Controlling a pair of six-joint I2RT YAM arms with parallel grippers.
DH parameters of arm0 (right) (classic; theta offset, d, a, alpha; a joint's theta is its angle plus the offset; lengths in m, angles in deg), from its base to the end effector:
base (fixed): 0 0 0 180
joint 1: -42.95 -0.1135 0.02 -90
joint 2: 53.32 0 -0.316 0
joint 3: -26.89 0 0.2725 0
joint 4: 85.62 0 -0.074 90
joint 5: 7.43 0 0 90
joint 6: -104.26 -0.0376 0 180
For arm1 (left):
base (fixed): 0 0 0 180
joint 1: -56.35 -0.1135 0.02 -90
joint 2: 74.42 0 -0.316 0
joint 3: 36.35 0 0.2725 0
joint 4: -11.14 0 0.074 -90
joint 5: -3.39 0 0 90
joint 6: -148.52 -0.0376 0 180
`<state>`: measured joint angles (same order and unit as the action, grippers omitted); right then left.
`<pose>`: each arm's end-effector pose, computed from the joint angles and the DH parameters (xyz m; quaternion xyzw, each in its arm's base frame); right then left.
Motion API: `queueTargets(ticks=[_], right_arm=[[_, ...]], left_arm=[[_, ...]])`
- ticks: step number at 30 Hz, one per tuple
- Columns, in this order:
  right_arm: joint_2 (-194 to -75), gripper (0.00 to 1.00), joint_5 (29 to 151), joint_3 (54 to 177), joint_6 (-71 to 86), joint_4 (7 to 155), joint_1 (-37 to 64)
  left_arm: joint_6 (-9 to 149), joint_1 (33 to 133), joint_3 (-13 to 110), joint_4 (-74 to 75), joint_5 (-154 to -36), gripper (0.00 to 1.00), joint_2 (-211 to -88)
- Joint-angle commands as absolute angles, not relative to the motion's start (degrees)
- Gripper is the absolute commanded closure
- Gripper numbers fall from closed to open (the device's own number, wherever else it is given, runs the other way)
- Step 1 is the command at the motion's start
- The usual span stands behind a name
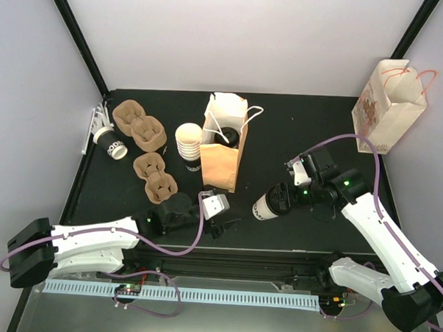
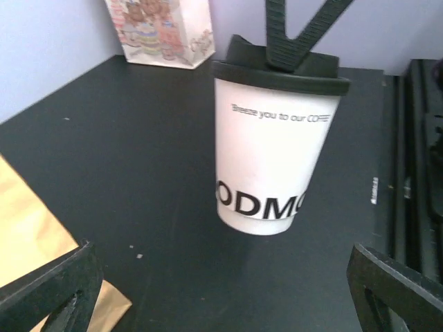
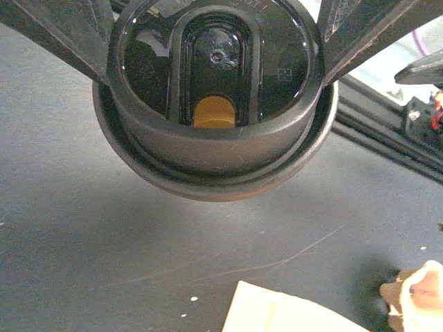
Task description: Pack the takeout coffee
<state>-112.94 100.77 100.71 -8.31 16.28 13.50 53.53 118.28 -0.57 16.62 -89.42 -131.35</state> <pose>0.1446 0.0951 0.3544 -0.0934 0.9580 0.2362 0.1328 0.0968 -0.1854 0.2499 0.4516 0.6565 -0.3051 0.5216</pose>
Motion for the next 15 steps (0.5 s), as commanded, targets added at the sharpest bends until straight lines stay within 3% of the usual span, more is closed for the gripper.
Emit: queueTargets(ticks=[1,7,15], right_arm=[[-113.0,0.31,92.9,101.2,-6.6,16.3,13.1],[-112.6,0.31,87.0,101.3,-6.6,14.2,12.9],[-111.6,0.33,82.0,98.9,-10.1,15.6,11.3]], left_arm=[[45.5,118.3,1.4,19.9,-83.5,0.01,-133.5],[30.8,117.8,6.9,27.5,-85.7,0.01,-146.6],[26.6,115.5,14.2,26.6,-93.2,0.01,-156.7]])
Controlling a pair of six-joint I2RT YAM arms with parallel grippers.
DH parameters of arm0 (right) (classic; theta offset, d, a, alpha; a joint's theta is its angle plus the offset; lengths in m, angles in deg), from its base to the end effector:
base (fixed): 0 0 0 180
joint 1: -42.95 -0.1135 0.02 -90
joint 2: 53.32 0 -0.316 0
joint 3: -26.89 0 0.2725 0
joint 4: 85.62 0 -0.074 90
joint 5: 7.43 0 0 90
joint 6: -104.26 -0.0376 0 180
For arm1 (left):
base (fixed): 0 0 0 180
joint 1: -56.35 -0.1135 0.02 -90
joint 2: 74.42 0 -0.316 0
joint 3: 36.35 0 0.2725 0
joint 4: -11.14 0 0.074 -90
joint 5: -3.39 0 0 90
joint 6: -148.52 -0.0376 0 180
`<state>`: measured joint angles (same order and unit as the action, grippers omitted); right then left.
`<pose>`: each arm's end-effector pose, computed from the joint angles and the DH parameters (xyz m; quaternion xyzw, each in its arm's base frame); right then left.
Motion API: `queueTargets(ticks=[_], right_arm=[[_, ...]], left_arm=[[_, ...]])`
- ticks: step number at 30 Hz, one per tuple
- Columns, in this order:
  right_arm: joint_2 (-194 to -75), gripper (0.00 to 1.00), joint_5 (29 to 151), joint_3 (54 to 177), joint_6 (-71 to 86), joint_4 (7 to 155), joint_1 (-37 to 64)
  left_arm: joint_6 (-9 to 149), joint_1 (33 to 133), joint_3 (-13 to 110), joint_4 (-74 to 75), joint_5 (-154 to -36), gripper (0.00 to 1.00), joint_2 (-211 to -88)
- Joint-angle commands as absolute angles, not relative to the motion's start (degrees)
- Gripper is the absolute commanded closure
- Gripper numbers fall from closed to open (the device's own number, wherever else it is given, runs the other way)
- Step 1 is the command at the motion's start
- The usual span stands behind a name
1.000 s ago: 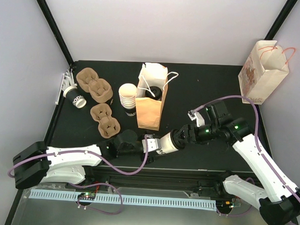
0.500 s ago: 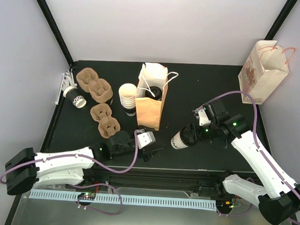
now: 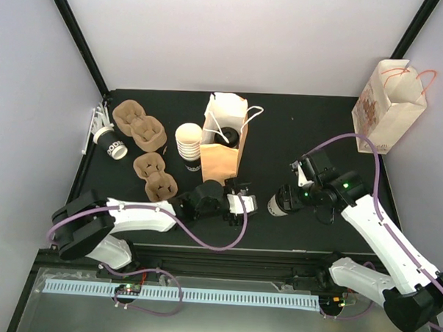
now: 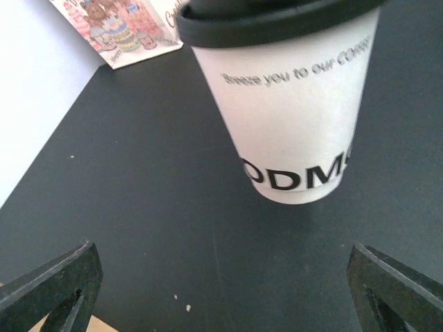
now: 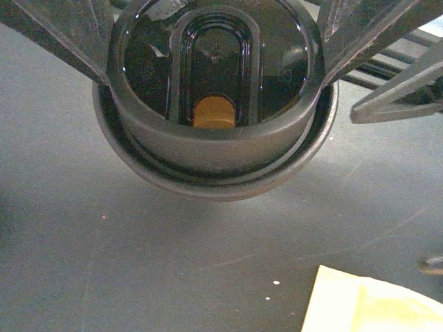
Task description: Pack the takeout coffee
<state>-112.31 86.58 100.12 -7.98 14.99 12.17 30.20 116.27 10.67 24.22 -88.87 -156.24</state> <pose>0.1432 0.0883 0.3502 -0.0802 0.9727 0.1266 0.1772 0.1503 -0.2625 0.2295 0.5840 0.5863 -0.1685 0.5355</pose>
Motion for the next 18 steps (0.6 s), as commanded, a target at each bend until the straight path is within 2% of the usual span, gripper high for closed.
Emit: queueTargets(ticks=[1,10,18], right_arm=[[-111.5,0.33,81.7,98.4,-10.3,16.0,11.2],[-111.8,0.33,75.9,97.2,-13.6,16.3,9.5],[-112.4,0.33,73.9,95.5,-18.1,18.0,3.6]], left_arm=[[27.9,115.5,14.2,26.5,-93.3,0.01,-156.4],[26.6,115.4,12.5,26.4,-93.5,0.01,-156.0],[41.3,115.4,8.1,22.6,-89.5,0.01,-142.2]])
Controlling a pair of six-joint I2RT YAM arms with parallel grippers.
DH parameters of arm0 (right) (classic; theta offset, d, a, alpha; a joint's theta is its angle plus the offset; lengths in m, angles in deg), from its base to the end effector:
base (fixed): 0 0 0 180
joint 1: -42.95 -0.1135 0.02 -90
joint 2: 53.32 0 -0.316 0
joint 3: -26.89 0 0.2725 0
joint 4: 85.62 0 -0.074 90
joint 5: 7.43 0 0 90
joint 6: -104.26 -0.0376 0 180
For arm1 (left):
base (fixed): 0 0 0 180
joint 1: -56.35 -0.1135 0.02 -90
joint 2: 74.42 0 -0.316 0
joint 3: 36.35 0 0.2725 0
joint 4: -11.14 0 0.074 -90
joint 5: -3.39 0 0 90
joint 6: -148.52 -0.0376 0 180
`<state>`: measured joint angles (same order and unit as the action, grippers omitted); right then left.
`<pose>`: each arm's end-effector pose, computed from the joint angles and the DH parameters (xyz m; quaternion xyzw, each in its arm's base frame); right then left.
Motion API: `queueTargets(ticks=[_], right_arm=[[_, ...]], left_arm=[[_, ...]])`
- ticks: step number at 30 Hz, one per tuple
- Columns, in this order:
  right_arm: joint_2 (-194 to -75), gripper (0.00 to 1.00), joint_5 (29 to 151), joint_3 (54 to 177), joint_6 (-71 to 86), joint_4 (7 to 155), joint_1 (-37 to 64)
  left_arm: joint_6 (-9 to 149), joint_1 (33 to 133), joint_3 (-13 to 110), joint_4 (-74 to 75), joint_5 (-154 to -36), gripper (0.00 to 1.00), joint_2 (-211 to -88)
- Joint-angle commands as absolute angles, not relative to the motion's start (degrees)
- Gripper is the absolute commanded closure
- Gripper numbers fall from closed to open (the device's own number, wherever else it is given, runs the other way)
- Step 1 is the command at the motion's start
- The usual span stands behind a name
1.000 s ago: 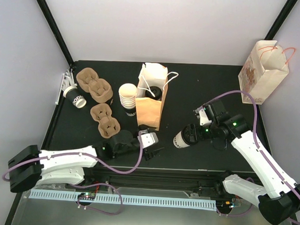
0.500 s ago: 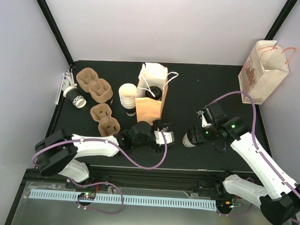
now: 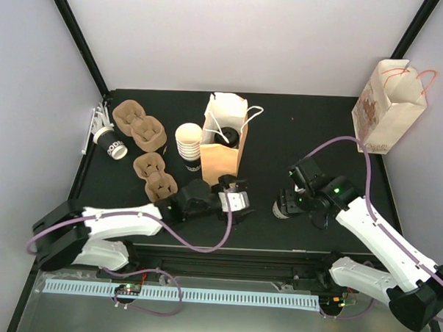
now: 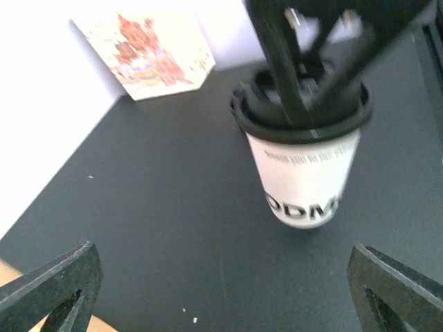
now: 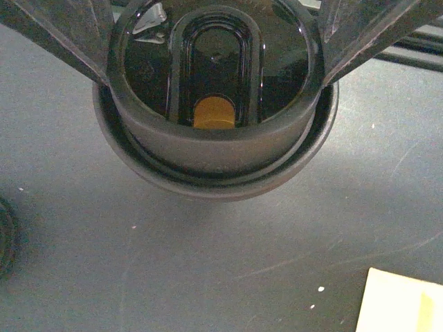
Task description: Pack the takeout coffee
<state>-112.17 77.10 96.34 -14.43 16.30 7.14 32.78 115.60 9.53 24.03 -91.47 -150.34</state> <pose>0.1376 0.0948 0.3311 -0.0515 0.9783 0.0645 0.1899 0.1433 -0.2470 0.2507 0.5616 0.5757 -0.2037 0.5582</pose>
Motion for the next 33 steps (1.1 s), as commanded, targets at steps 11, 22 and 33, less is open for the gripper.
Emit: queueTargets(ticks=[11,22,33], right_arm=[[-115.7,0.33,71.7,96.9,-20.0,20.9,-7.7],[-116.9,0.33,77.9,98.7,-6.9,30.6,-19.8],[-127.7,0.34,75.9,106.3,4.0,28.9,-26.9]], left_arm=[[68.7,115.4,2.1,0.2,-70.9,0.01,-112.5],[89.6,105.7,18.3,-31.1,-78.2,0.01,-116.4],[96.9,93.1,16.0,-33.7,-100.9,0.01,-112.6]])
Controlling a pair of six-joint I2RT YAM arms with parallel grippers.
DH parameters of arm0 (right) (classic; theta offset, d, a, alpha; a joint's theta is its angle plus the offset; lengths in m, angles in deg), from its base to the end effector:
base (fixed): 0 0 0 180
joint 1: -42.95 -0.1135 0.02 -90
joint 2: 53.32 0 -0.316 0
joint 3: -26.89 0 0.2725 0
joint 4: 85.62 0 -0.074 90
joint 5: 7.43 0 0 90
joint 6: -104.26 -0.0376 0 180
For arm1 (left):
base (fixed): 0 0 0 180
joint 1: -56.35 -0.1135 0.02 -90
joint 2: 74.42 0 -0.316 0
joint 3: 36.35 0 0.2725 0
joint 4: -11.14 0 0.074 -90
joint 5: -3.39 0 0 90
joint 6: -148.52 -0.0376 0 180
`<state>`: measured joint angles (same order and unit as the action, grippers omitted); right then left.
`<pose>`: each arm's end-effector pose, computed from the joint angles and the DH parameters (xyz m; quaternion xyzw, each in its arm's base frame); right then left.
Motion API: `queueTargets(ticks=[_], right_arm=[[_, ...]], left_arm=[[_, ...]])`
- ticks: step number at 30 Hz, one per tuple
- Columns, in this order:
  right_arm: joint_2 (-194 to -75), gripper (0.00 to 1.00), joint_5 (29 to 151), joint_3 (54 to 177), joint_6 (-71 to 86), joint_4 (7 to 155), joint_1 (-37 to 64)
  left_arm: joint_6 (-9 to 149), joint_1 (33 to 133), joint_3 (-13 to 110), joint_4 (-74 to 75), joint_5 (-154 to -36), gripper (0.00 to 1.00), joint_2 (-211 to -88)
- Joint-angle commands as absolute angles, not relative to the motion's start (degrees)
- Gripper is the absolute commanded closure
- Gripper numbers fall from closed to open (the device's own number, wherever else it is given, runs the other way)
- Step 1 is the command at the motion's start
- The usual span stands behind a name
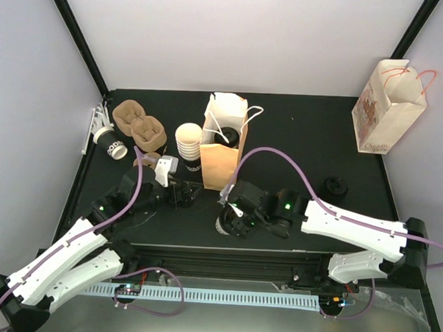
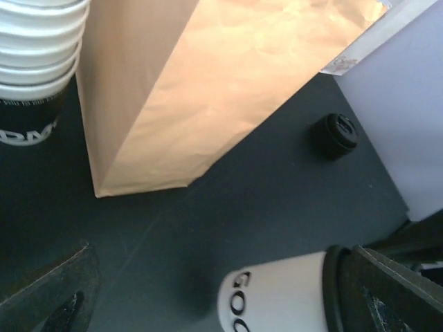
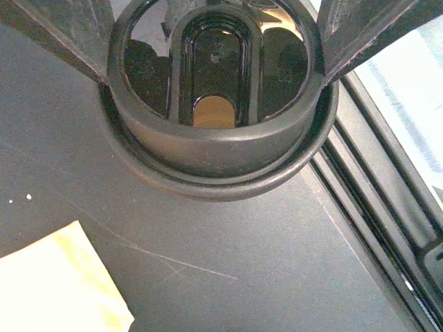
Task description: Pack the takeout coffee
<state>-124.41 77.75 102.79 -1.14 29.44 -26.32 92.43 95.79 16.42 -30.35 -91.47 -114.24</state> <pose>0.0896 0.2277 0.3386 -0.4276 0.8656 0.1434 0.2177 0.1067 -0.0919 0.3237 0.0631 0.8568 -0.3342 0.3877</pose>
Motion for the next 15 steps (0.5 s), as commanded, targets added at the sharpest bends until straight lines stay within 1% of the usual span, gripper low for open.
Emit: queueTargets(ticks=[1,7,15], right_arm=[[-129.0,0.34,74.4,107.3,4.1,28.1,-27.0],[-133.9,0.34,71.0,109.3,5.7,27.9,-27.0],[-142.5,0.32,75.6,114.5,9.5,26.7,-26.9]], left_arm=[[97.2,92.5,15.5,-33.5,-102.1,0.01,-112.2],[97.9,91.0,11.8,-32.3,-104.3,0.01,-109.7],[100.1,88.6,9.0,-31.8,-107.4,0.01,-110.0]])
